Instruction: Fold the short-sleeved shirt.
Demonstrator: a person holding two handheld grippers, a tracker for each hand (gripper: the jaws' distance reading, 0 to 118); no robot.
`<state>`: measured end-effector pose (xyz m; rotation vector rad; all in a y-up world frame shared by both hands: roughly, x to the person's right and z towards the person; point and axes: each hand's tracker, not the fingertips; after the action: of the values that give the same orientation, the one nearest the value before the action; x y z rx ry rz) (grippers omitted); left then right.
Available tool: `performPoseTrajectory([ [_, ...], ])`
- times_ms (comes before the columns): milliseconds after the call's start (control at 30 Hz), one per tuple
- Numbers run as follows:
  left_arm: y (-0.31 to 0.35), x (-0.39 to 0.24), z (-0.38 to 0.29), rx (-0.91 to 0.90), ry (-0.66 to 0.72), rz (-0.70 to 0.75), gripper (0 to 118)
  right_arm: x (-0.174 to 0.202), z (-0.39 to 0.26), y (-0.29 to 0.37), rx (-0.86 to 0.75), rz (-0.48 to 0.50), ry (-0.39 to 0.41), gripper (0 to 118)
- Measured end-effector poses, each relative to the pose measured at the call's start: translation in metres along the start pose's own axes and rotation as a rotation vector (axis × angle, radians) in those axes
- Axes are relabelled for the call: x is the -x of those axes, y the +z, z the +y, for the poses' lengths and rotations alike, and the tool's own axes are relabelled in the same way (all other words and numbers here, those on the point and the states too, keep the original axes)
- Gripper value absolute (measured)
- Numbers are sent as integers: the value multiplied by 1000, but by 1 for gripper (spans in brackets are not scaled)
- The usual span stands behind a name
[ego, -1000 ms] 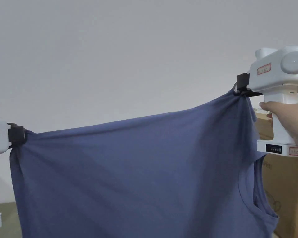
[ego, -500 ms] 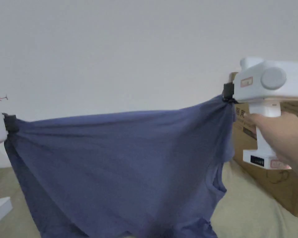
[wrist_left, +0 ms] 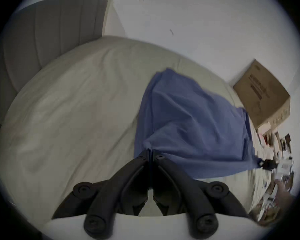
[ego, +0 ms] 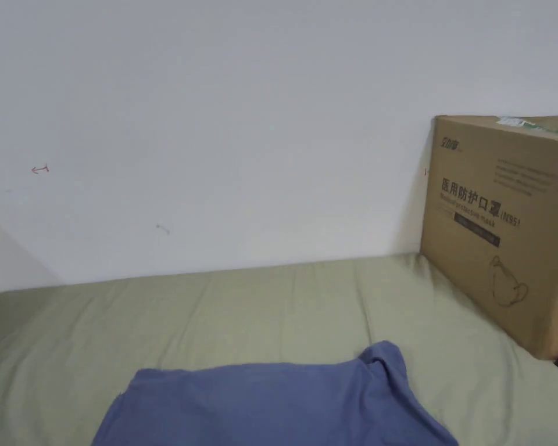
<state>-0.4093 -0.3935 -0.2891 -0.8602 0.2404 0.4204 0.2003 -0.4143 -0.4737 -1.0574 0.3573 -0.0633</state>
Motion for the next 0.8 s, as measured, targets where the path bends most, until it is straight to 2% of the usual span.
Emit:
performPoseTrajectory([
  [100,23,9,-36,40,-79,-43,2,-2,-45,29,32,-26,108,2],
  [233,57,8,-77,103,-182,-30,2,-11,-96,56,94,-11,117,2],
  [367,75,11,-107,171,-234,-33,2,-11,-128,74,119,-20,172,2],
  [567,78,7,-119,273,-302,-36,3,-11,-136,80,156,-13,142,4],
  [600,78,6,-118,278,-299,-36,5,-9,-135,80,160,-13,140,9],
  [633,77,6,-116,286,-284,-37,21,-10,-132,78,167,-14,136,35],
  [667,76,7,-114,307,-253,-37,49,-10,-132,76,199,-16,121,69],
  [700,75,10,-113,324,-226,-29,73,-9,-132,74,241,-39,103,97],
  [733,76,11,-116,334,-204,-37,98,-7,-134,72,271,-64,95,109],
  [767,76,14,-117,340,-184,-48,106,-7,-136,71,280,-96,97,108],
  [800,78,17,-118,345,-158,-66,104,-5,-137,75,265,-91,105,108],
])
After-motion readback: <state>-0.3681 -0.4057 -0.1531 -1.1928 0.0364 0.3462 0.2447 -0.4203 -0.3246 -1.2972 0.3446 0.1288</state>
